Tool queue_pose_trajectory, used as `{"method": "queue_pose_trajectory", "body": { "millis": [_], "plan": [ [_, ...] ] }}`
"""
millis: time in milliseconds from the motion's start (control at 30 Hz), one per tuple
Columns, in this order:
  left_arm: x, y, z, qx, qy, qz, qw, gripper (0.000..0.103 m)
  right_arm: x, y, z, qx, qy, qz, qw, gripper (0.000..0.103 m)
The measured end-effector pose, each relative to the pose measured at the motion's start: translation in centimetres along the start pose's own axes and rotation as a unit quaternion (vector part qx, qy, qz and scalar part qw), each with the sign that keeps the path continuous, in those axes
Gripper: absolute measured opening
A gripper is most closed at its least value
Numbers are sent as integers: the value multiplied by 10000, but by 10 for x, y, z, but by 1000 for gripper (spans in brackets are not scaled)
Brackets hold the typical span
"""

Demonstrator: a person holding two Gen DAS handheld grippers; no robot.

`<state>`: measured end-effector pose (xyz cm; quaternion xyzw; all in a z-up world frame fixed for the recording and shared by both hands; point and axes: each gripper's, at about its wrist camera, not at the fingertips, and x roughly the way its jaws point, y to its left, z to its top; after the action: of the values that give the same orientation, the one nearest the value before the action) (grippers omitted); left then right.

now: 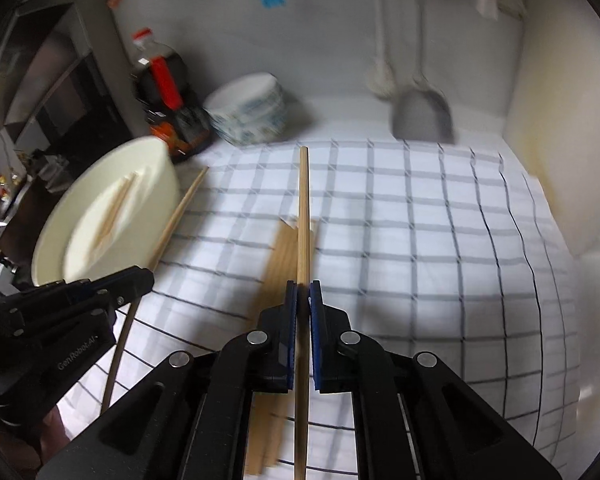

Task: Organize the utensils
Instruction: 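Lift the chopstick with the right gripper and lower it into the white dish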

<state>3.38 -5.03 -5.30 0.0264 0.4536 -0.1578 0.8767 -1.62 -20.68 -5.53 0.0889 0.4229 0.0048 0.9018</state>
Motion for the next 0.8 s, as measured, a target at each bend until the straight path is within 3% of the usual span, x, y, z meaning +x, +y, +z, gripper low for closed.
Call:
{"method": "queue_pose_trajectory", "body": {
  "millis": [200, 433, 567, 800],
  "plan": [
    [-33, 58, 18, -266, -324, 183, 9990, 8, -1, 62, 41, -349, -216, 415, 9983, 6],
    [-51, 144, 56, -532, -637, 761, 9936, 8, 27, 139, 80, -749, -247, 859, 9932, 6],
    [-35, 183, 66, -710, -470, 908, 9922, 8, 57, 181, 93, -883, -151, 1032, 9906, 6],
    [5, 211, 56, -858, -34, 906, 9922, 8, 109, 216, 97, -713, 274, 1079, 9912, 6]
  ]
}}
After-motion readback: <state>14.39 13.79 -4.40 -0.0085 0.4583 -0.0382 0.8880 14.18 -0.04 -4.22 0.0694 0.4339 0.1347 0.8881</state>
